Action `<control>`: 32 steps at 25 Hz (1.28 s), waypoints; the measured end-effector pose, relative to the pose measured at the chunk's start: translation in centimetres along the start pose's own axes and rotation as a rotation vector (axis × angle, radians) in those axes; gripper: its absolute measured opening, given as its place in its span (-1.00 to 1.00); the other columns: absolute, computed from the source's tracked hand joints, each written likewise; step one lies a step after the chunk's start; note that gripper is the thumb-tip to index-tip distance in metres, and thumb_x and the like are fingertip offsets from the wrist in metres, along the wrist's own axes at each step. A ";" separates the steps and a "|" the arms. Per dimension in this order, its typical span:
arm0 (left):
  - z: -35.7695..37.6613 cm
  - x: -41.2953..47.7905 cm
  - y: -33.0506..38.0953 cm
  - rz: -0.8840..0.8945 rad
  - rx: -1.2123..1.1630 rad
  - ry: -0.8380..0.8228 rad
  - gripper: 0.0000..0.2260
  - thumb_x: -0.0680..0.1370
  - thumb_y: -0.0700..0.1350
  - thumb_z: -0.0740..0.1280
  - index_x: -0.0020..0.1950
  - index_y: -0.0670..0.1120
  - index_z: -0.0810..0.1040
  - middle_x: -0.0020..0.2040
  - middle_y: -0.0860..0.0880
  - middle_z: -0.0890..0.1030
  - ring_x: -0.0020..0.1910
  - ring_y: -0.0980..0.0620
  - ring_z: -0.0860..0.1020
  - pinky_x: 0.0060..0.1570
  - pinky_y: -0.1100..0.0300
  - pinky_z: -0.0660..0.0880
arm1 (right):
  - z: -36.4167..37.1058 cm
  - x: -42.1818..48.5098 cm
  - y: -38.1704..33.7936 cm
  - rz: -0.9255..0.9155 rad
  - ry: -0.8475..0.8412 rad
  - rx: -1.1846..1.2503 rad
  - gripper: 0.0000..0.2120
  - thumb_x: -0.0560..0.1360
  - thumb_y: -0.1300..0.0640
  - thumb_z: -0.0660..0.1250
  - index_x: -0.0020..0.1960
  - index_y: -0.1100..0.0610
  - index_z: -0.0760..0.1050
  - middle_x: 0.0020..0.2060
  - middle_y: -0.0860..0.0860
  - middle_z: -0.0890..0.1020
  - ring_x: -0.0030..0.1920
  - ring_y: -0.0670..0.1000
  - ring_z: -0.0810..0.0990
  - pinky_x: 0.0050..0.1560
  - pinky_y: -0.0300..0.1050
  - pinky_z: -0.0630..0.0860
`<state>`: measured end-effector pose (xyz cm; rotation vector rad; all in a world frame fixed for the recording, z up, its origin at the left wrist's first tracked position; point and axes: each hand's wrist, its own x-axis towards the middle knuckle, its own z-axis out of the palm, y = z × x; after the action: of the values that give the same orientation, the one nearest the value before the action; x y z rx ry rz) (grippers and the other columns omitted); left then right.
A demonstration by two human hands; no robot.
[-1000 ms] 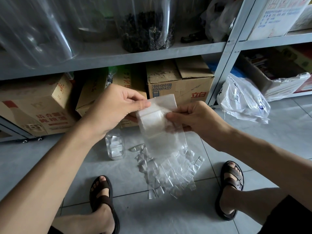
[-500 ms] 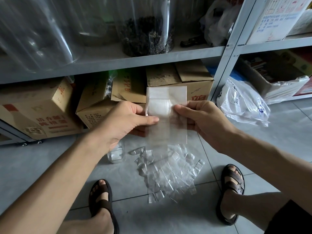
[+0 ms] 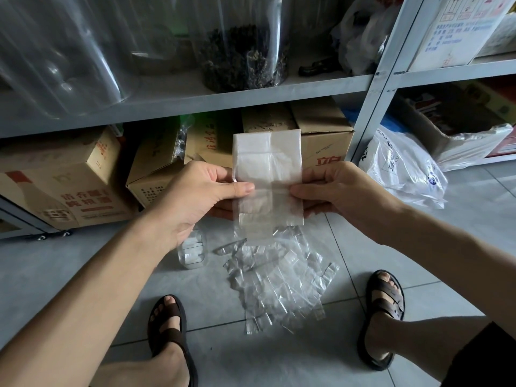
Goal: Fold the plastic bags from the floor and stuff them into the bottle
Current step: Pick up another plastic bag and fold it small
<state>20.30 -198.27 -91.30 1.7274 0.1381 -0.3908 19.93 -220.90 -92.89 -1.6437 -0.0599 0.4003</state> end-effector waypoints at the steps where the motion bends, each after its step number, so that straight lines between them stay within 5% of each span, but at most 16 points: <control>1: 0.0 0.0 0.1 -0.005 -0.026 -0.003 -0.76 0.26 -0.13 0.51 -0.10 -0.16 0.70 -0.14 -0.19 0.73 -0.28 0.00 0.70 -0.29 0.17 0.66 | -0.1 0.0 0.0 0.002 -0.004 0.010 -0.92 0.49 0.33 0.39 -0.10 0.23 0.67 -0.26 0.10 0.70 -0.29 -0.04 0.66 -0.26 -0.25 0.59; 10: 0.2 -0.4 0.6 -0.027 -0.204 -0.027 -0.86 0.49 -0.39 0.35 -0.09 -0.19 0.63 -0.34 -0.05 0.69 -0.46 0.12 0.63 -0.49 0.29 0.54 | -0.4 0.2 -0.1 0.028 -0.029 0.188 -0.87 0.49 0.38 0.34 -0.14 0.20 0.61 -0.30 0.07 0.69 -0.33 -0.05 0.66 -0.29 -0.24 0.61; 14: -0.1 -0.3 0.8 -0.020 -0.263 -0.082 -0.85 0.41 -0.33 0.36 -0.08 -0.21 0.67 -0.28 -0.08 0.71 -0.43 0.12 0.65 -0.45 0.28 0.58 | -0.6 0.2 -0.1 0.048 -0.044 0.283 -0.81 0.53 0.39 0.27 -0.13 0.21 0.62 -0.28 0.07 0.68 -0.32 -0.05 0.67 -0.27 -0.21 0.64; 17: -0.1 -0.3 0.8 -0.037 -0.246 -0.114 -0.72 0.50 -0.34 0.26 -0.27 -0.14 0.72 -0.23 -0.06 0.71 -0.40 0.12 0.63 -0.44 0.29 0.57 | -0.6 0.1 -0.2 0.078 -0.062 0.319 -0.81 0.58 0.37 0.21 -0.10 0.25 0.58 -0.25 0.10 0.68 -0.27 -0.02 0.68 -0.25 -0.21 0.64; 20: -0.3 -0.3 0.9 -0.095 -0.277 -0.154 -0.64 0.59 -0.26 0.10 -0.14 -0.17 0.69 -0.23 -0.11 0.68 -0.40 0.07 0.61 -0.44 0.27 0.56 | -0.5 0.2 0.1 0.076 -0.060 0.302 -0.77 0.59 0.37 0.19 -0.11 0.22 0.59 -0.26 0.09 0.69 -0.28 -0.03 0.68 -0.25 -0.25 0.62; 25: -0.2 -0.2 0.6 -0.155 -0.197 -0.214 -0.63 0.47 0.00 0.34 0.15 -0.21 0.61 -0.25 -0.12 0.63 -0.41 0.05 0.61 -0.46 0.26 0.55 | -0.4 0.2 0.2 0.054 -0.069 0.265 -0.76 0.59 0.39 0.19 -0.12 0.22 0.58 -0.27 0.07 0.68 -0.27 -0.04 0.67 -0.26 -0.27 0.59; 32: 0.6 -0.1 0.1 -0.128 -0.058 -0.135 -0.94 0.45 -0.20 0.44 -0.12 -0.16 0.69 -0.28 -0.09 0.67 -0.42 0.10 0.61 -0.48 0.26 0.56 | 0.0 0.4 0.3 0.010 -0.012 0.225 -0.77 0.61 0.31 0.12 -0.11 0.18 0.51 -0.29 0.07 0.58 -0.30 0.01 0.58 -0.28 -0.18 0.54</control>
<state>20.14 -198.82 -91.26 1.6338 0.1605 -0.5907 20.25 -220.85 -93.23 -1.4199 -0.0146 0.4095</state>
